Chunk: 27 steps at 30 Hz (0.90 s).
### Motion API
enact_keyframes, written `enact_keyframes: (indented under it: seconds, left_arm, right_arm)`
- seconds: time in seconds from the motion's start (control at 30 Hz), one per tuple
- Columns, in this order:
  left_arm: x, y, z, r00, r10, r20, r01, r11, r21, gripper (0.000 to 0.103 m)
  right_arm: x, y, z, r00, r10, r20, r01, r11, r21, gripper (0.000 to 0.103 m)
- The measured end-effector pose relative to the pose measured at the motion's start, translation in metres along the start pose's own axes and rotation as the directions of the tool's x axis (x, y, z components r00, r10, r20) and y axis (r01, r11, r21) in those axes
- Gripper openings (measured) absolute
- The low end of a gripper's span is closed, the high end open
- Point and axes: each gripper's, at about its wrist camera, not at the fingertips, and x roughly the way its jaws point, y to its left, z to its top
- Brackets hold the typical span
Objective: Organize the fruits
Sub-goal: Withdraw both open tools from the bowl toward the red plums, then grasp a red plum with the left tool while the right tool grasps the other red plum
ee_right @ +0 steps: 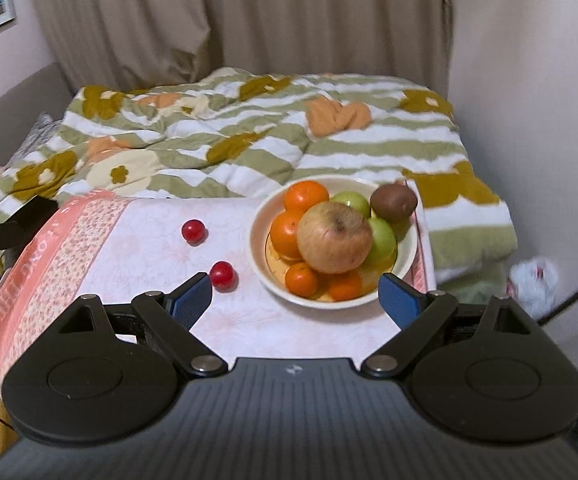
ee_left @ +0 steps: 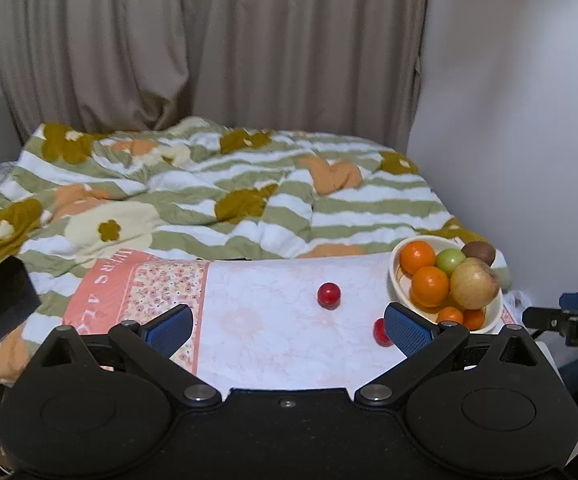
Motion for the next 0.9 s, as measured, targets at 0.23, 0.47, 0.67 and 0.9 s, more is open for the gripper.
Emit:
enact_keyframes:
  seconds: [0.23, 0.47, 0.67, 0.9]
  left_arm:
    - [0.066, 0.026, 0.028, 0.991, -0.109, -0.079, 0.115, 0.989, 0.089, 0.103]
    - [0.144, 0.024, 0.044, 0.958, -0.23, -0.171, 0.263, 0.941, 0.211, 0.101]
    - [0.193, 0.008, 0.038, 0.918, -0.296, -0.265, 0.367, 0.887, 0.281, 0.09]
    - [0.227, -0.008, 0.025, 0.886, -0.328, -0.328, 0.426, 0.854, 0.299, 0.068]
  right_arm:
    - [0.039, 0.033, -0.005, 0.996, -0.059, -0.066, 0.065, 0.994, 0.088, 0.103]
    - [0.09, 0.059, -0.011, 0.985, -0.116, -0.128, 0.132, 0.983, 0.129, 0.103]
    - [0.13, 0.075, -0.014, 0.971, -0.137, -0.198, 0.162, 0.98, 0.116, 0.103]
    - [0.158, 0.085, -0.013, 0.959, -0.148, -0.24, 0.173, 0.981, 0.086, 0.102]
